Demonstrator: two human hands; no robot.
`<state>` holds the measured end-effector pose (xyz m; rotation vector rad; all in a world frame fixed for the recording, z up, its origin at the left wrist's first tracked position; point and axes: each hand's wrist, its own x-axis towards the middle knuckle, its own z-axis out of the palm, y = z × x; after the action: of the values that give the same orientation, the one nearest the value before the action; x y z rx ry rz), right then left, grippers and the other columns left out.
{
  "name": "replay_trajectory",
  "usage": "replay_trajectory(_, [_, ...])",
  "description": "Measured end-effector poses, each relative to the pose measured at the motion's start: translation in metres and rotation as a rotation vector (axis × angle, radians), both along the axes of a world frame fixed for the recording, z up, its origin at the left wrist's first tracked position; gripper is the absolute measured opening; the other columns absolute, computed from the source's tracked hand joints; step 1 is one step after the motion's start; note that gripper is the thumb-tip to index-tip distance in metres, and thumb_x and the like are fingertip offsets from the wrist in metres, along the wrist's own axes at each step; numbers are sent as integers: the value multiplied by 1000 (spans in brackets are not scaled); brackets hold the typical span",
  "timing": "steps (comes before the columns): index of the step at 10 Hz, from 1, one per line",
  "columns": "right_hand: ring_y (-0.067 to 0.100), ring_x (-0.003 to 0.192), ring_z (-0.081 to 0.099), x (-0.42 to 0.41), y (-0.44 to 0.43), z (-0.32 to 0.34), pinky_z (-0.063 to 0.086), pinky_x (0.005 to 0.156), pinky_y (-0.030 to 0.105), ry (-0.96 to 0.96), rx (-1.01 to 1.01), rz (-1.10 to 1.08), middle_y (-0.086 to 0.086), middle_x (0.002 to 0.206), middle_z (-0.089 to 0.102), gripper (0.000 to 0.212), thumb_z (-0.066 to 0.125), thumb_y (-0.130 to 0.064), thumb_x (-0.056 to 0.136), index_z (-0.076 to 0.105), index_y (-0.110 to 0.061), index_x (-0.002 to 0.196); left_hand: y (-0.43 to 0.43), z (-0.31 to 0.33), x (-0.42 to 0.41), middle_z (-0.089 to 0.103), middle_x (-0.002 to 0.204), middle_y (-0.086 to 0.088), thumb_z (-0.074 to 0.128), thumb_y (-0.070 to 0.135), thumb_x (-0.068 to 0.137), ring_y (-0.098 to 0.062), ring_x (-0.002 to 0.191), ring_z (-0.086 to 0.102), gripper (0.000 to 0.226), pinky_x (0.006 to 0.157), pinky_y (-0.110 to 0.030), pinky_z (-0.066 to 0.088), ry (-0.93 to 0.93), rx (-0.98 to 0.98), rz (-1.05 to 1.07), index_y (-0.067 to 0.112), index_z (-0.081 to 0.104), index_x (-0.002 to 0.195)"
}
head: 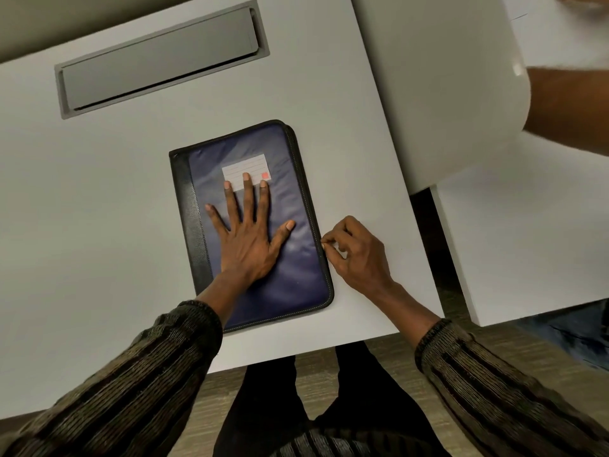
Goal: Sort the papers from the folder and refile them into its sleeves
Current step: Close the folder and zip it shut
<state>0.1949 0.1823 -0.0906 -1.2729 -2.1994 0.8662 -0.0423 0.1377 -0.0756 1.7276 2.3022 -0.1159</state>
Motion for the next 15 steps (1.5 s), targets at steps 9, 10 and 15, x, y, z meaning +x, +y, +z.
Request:
replay_trajectory(9, [12,79,56,-20,21,0,51,53,35,-46,79,-21,-5,97,58,6,71,-20,91,69,-18,97,12,8,-11,1,177,-7,30,91,93,-39,162,-1,101,127,-66,2,-51,-8,9,25,13,168])
replay_trajectory(10, [10,79,54,-19,22,3,50,55,31,-37,66,-9,-6,96,59,8,72,-21,92,71,-19,100,30,11,-20,7,174,-16,33,92,91,-41,161,5,106,128,-63,3,-60,26,37,16,21,165])
replay_trajectory(15, [16,77,58,-24,25,-2,50,50,35,-92,134,-39,-4,92,60,4,68,-17,89,70,-18,93,41,-4,-22,-25,172,-18,23,96,89,-42,158,-25,116,122,-75,-3,-53,4,-46,20,-18,167])
